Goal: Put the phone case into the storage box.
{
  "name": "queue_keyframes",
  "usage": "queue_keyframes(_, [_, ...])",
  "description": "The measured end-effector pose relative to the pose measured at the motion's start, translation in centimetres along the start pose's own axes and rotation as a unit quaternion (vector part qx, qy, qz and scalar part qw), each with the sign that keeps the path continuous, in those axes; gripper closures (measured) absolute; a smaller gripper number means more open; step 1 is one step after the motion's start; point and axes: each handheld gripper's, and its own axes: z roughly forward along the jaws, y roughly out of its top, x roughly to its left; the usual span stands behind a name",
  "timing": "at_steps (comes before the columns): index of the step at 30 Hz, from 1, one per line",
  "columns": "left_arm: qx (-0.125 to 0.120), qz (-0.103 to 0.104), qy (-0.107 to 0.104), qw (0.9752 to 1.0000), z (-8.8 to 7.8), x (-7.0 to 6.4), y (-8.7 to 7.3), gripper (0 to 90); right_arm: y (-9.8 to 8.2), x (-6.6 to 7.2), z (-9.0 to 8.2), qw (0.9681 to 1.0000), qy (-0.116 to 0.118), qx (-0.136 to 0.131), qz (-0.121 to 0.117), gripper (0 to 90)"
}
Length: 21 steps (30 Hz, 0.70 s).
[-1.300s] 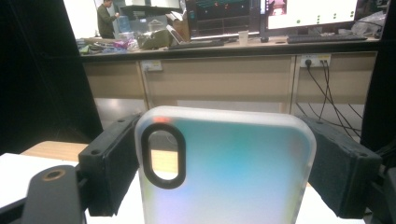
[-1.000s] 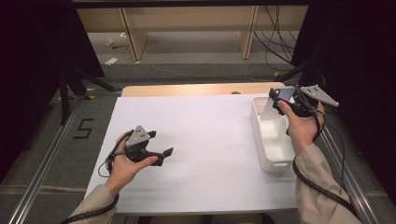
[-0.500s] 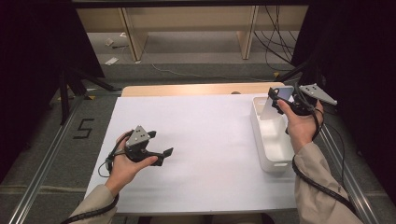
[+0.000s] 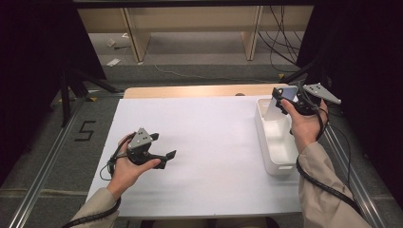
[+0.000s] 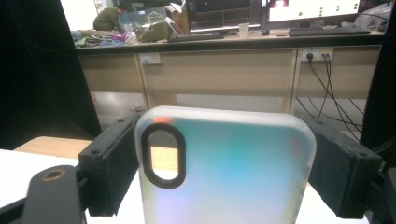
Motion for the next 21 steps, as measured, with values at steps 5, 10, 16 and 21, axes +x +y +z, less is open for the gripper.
queue_keyframes(5, [0.000,0.000,0.001,1.0000,0.00,0.01,0.02,7.2,-0.09,-0.02,0.19,1.0000,0.001,0.003,0.001,18.5])
queue_keyframes(10, [0.000,0.000,0.000,1.0000,0.01,0.01,0.00,7.2,-0.05,0.01,0.43,1.0000,0.000,0.004,0.000,18.5])
queue_keyframes(16, [0.000,0.000,0.000,1.0000,-0.01,0.01,0.01,7.3,-0.05,0.13,0.72,1.0000,0.000,0.006,-0.001,18.5])
queue_keyframes(21, [0.000,0.000,0.000,1.0000,-0.02,0.00,0.02,7.2,0.01,0.14,0.89,1.0000,-0.001,0.006,0.000,18.5])
